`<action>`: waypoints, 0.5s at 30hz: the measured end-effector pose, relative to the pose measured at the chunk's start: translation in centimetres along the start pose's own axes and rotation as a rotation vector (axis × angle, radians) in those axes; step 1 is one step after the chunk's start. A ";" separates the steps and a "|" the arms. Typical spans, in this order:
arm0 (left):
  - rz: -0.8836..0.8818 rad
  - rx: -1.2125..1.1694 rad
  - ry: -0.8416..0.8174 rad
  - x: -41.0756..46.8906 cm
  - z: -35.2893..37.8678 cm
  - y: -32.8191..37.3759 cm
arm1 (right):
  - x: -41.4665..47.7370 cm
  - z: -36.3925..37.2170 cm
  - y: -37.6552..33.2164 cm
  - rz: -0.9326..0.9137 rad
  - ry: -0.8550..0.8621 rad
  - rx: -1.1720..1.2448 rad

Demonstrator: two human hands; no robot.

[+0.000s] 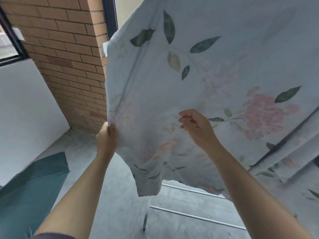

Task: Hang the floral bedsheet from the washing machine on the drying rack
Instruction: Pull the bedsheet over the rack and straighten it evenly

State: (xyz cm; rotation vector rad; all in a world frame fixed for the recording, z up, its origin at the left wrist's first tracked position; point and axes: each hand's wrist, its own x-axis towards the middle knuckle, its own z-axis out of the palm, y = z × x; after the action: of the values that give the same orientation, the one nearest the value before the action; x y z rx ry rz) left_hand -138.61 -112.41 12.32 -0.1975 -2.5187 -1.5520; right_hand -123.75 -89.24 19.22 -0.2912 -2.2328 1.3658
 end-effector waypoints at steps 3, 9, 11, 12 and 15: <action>-0.005 0.001 0.002 0.4 -0.1 0.2 | -0.7 -0.5 1.2 0.053 0.019 -0.015; -0.031 -0.055 -0.048 -0.1 1.2 1.6 | -2.2 -1.3 3.0 0.148 0.075 -0.035; -0.020 -0.103 -0.078 -0.9 2.1 1.7 | -3.1 -2.3 3.8 0.163 0.076 -0.073; -0.011 -0.122 -0.084 -1.4 2.6 1.8 | -3.5 -2.8 4.1 0.168 0.077 -0.080; -0.004 -0.081 -0.056 -3.7 3.9 2.4 | -4.7 -4.4 5.1 0.180 0.098 -0.087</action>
State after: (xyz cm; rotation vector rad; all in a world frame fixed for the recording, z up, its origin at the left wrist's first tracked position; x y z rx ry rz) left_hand -134.82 -107.96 11.85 -0.2505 -2.5009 -1.6741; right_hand -117.87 -85.42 14.96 -0.5902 -2.2314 1.3158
